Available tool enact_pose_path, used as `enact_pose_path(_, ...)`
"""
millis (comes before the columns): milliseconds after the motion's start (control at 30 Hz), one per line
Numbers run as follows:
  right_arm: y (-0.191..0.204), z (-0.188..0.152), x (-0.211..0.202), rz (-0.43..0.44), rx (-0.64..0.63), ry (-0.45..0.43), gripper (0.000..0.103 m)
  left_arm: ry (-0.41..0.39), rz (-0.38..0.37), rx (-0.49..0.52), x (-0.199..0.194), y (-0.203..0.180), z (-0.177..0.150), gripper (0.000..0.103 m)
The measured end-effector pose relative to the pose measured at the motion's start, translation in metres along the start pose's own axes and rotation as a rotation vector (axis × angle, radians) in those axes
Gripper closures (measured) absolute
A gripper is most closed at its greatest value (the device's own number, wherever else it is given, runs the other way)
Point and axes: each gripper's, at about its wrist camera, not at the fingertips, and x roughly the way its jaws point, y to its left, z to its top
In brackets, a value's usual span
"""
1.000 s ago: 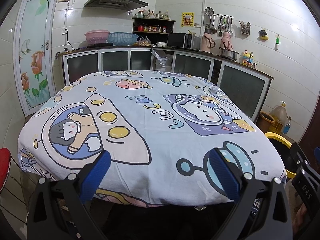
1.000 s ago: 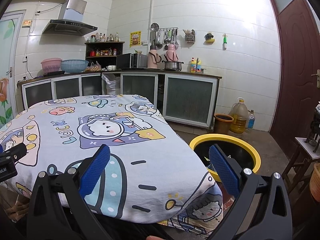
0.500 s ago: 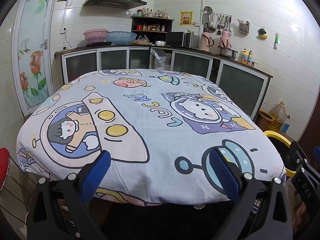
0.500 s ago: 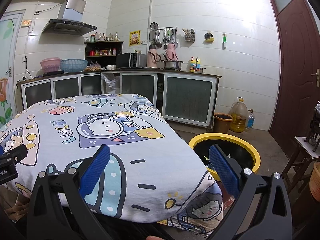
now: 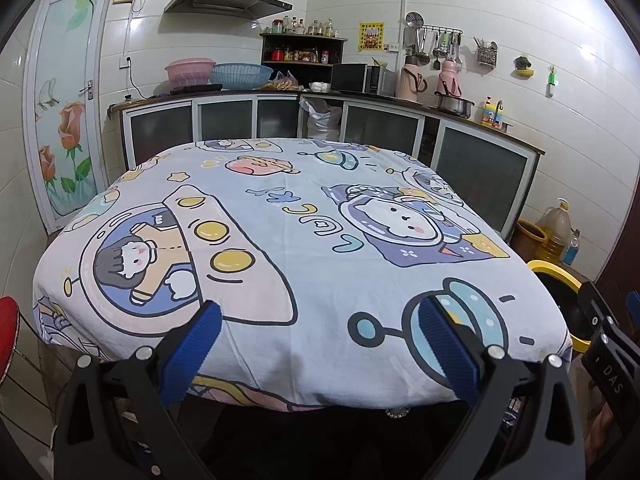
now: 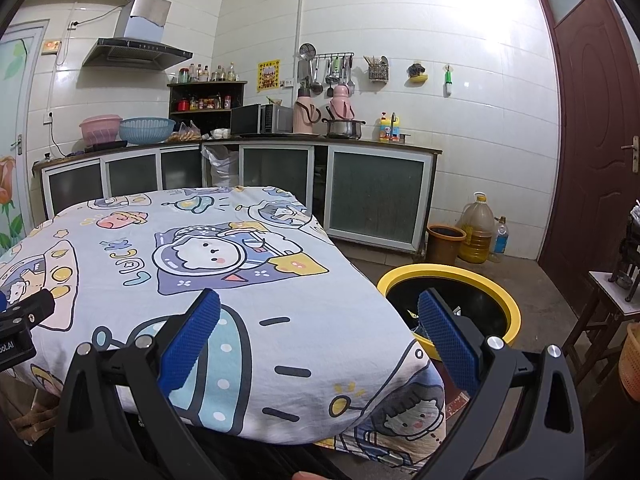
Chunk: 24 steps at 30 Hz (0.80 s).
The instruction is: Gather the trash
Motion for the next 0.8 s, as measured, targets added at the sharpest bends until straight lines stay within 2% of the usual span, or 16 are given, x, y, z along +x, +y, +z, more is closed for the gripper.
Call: enact_pose_path(800, -0.0001, 0.001, -0.0005, 0.0, 0.0, 0.002, 0.008, 0.012, -0.018, -0.001, 0.003, 0.0042, 0.0017, 0.008)
